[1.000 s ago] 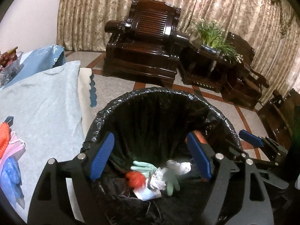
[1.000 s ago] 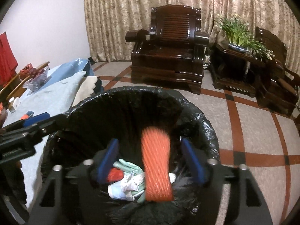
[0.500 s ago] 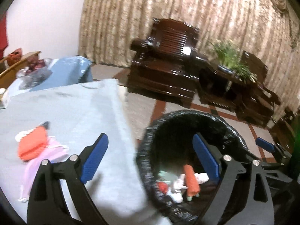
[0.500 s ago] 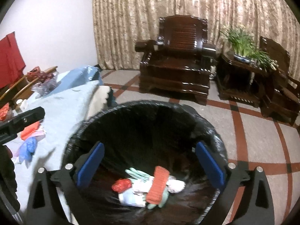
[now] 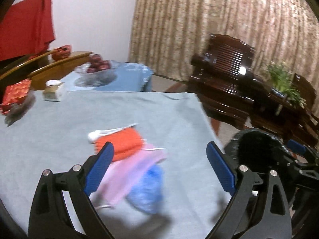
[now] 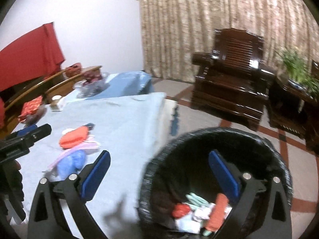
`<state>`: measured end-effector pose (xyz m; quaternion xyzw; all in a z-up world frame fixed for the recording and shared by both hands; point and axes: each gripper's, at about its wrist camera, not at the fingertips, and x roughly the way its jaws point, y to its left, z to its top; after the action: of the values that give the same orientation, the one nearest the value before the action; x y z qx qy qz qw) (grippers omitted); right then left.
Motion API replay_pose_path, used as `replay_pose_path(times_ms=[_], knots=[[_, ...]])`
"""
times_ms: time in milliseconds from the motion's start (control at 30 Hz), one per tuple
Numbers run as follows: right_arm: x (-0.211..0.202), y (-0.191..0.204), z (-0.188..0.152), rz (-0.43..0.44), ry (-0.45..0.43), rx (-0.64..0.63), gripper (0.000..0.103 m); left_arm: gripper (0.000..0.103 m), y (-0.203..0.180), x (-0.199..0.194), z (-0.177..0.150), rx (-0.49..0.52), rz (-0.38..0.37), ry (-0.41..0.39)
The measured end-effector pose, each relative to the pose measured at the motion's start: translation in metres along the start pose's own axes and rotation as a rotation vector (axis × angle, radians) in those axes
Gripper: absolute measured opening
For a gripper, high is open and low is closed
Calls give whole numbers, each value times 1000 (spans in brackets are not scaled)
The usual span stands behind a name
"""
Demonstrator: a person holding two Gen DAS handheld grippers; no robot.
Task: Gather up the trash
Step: 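Move both open tools back over the pink mask and blue bag, then grasp the blue plastic bag with the right tool and lift it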
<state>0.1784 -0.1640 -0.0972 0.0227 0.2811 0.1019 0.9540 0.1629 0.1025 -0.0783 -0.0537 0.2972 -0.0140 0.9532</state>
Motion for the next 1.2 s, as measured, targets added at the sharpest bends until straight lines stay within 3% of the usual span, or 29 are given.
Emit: replay_pose_path(times_ms=[400,767,1200], knots=[[40,75,10,117,2,-62,97,91,74,-5,-9,-54,119,0],[74,120,-29,174,103,-99,96,91,106,8,-35,-79,163,39],[101,162,-52,207,175,-162,89,91,125,24,-56,-101,153,63]])
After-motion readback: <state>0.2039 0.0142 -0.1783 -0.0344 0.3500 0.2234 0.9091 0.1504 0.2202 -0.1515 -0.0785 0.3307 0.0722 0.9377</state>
